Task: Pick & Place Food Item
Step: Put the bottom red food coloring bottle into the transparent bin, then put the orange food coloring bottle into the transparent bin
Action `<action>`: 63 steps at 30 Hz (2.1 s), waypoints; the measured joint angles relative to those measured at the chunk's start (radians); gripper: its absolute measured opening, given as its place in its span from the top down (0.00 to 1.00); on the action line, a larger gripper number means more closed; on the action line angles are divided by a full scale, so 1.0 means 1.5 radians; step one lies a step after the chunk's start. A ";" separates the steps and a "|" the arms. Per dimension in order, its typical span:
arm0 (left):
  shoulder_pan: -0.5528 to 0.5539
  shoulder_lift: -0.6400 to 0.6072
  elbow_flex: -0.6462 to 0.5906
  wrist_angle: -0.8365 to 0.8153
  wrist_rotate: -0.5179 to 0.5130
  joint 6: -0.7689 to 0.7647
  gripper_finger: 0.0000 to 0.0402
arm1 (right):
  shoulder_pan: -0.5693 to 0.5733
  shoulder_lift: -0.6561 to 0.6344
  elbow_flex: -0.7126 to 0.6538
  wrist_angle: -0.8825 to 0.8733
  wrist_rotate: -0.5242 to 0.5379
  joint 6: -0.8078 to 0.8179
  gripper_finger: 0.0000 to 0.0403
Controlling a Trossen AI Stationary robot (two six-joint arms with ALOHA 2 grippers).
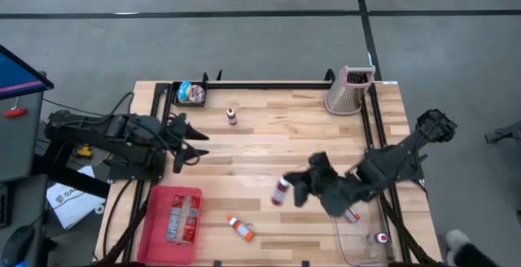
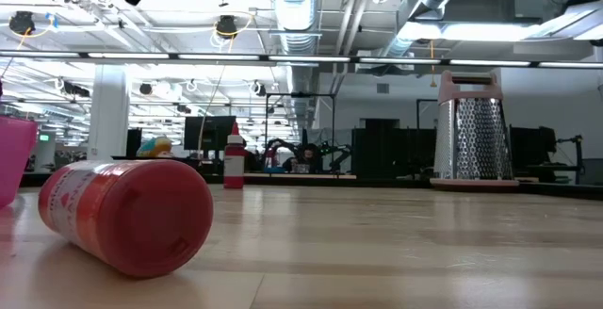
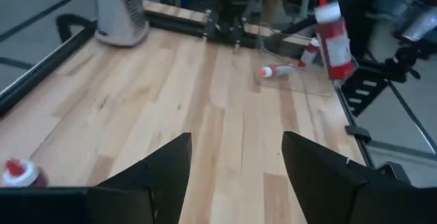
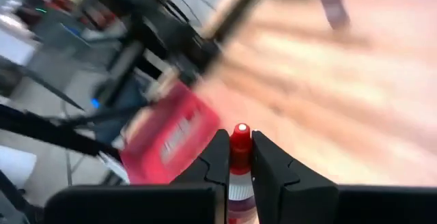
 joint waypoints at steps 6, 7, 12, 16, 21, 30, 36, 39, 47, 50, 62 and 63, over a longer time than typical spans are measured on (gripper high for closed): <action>0.000 -0.021 -0.001 0.001 -0.007 -0.030 0.45 | 0.117 0.000 0.000 -0.195 -0.083 0.293 0.94; 0.000 -0.020 -0.001 0.000 -0.007 -0.032 0.45 | 0.135 0.000 0.000 -0.207 -0.102 0.321 0.94; -0.002 0.006 -0.001 0.017 -0.006 -0.046 0.46 | 0.207 0.000 0.002 -0.228 -0.196 0.418 0.94; -0.002 0.039 -0.001 0.052 0.001 -0.049 0.45 | 0.249 0.000 0.035 -0.291 -0.297 0.455 0.94; -0.002 0.092 -0.001 0.129 0.013 -0.058 0.46 | 0.291 0.000 0.121 -0.497 -0.373 0.487 0.94; -0.006 0.189 -0.001 0.245 0.034 -0.088 0.47 | 0.315 0.001 0.109 -0.652 -0.400 0.483 0.94; -0.011 0.213 -0.001 0.293 0.031 -0.095 0.49 | 0.309 0.009 -0.022 -0.645 -0.348 0.507 0.94; -0.011 0.212 -0.001 0.301 0.016 -0.104 0.49 | 0.311 0.009 -0.085 -0.612 -0.346 0.525 0.94; -0.011 0.196 -0.001 0.304 0.009 -0.139 0.49 | 0.350 0.010 -0.195 -0.558 -0.365 0.559 0.94; -0.011 0.189 0.000 0.303 0.010 -0.146 0.49 | 0.358 0.010 -0.216 -0.555 -0.366 0.567 0.89; -0.030 0.172 -0.001 0.241 0.051 -0.095 0.44 | 0.338 0.010 -0.202 -0.559 -0.334 0.564 0.61; -0.037 0.171 0.000 0.230 0.064 -0.084 0.44 | 0.334 0.010 -0.193 -0.561 -0.324 0.564 0.60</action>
